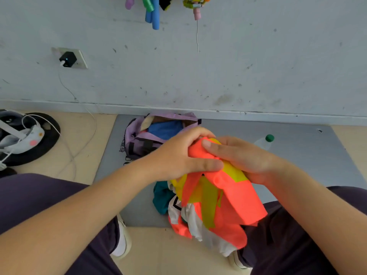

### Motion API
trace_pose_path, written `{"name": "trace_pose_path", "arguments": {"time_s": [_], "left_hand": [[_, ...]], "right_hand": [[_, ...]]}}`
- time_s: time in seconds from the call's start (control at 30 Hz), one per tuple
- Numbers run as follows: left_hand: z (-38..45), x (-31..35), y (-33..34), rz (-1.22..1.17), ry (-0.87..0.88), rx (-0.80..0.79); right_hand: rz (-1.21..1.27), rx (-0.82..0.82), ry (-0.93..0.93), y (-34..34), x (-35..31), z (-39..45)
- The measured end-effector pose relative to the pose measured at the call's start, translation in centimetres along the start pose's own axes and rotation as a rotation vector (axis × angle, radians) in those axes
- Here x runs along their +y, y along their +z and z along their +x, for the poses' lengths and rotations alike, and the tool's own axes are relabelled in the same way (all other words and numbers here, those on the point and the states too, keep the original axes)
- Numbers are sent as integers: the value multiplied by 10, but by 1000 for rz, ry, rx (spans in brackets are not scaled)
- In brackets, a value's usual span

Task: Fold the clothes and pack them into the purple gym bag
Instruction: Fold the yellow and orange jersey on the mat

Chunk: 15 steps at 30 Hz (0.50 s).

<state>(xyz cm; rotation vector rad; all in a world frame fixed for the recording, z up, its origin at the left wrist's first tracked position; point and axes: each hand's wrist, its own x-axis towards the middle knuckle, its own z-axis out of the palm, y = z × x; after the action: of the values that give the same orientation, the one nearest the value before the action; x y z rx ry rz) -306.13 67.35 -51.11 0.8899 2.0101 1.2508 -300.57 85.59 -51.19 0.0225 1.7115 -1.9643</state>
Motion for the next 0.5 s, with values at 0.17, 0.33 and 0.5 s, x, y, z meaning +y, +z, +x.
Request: {"name": "trace_pose_path", "arguments": {"time_s": [0.17,0.33,0.5], "left_hand": [[4,-2,-19,138,37,225],[2,-10,-44,-47,-63,405],[-2,-8,-41,1,13,181]], "right_hand": [[36,-56,49,-8,-3,1],[-59,5,79,-17,-9,0],[-19,23,18,-18,-7,-2]]}}
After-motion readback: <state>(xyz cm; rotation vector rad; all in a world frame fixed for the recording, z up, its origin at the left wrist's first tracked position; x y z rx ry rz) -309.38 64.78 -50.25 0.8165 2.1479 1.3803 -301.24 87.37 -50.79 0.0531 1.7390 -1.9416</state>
